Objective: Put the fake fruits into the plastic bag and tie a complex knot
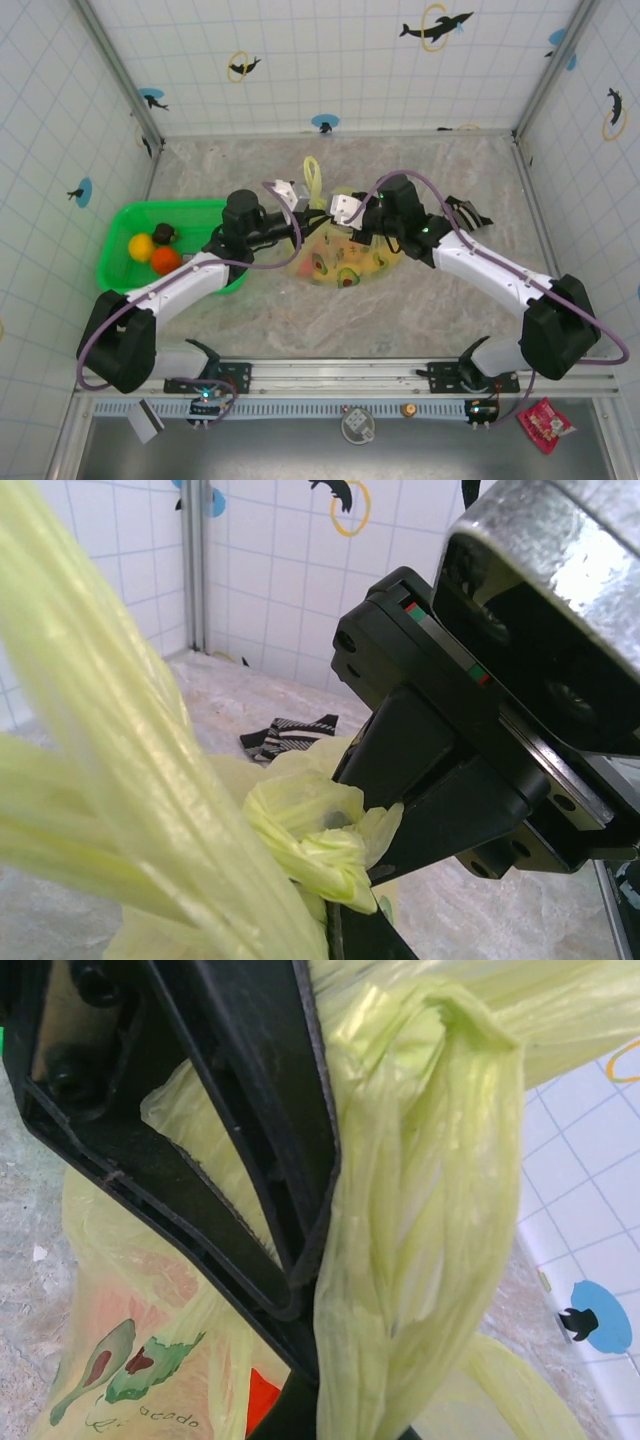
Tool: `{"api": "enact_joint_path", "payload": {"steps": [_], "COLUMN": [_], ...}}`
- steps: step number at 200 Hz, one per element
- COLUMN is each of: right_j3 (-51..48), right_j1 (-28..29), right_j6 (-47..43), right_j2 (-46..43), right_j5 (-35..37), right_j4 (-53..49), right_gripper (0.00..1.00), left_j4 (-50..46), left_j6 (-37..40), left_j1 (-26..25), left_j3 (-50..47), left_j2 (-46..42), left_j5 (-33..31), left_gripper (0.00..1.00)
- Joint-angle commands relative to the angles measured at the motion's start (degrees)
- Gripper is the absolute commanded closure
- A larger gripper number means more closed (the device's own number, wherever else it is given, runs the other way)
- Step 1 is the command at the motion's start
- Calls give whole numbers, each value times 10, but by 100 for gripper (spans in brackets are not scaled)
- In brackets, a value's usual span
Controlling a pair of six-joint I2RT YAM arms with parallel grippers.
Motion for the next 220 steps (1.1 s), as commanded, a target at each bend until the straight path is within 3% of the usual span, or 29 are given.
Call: {"api": "enact_joint_path", "payload": {"steps": [1, 31, 43, 54, 84, 115, 128, 155, 177, 189, 201, 220], "right_j3": [1, -3, -7, -11, -29, -51, -53, -47, -42, -38, -36, -37], "right_j1": [1, -4, -7, -10, -13, -13, -13, -13, -15, -15, -16, -16], "right_j6": [-6, -4, -3, -2, -8, -21, -21, -19, -12, -11, -10, -13], "right_j2": [-2, -7, -11, -15, -26, -39, -38, -31, -27, -26, -24, -26], "right_j5": [-2, 1, 0, -5, -16, -50, -51, -47, -48, -49, -50, -42], "right_j4": [-2, 0, 3, 5, 15, 37, 42, 41, 41, 42, 41, 42], "right_gripper": [100, 100, 100, 100, 100, 100, 100, 100, 100, 100, 100, 100], "left_j4": [47, 49, 49, 49, 51, 61, 70, 82, 85, 86, 86, 86], "left_j6": [-8, -11, -14, -16, -25, -44, -52, -62, -68, -69, -70, -67], "left_j1": [-4, -4, -4, -4, -4, -4, -4, -4, -4, -4, -4, -4], "left_j3": [-4, -5, -3, -4, -3, 0, -1, -1, 3, 4, 4, 0], "left_j2": [-11, -10, -9, -10, -8, -1, 0, 4, 9, 11, 12, 6], "left_j5": [40, 35, 31, 28, 21, 35, 47, 71, 87, 90, 90, 83], "left_gripper": [100, 100, 75, 64, 51, 47, 51, 70, 73, 83, 100, 100]}}
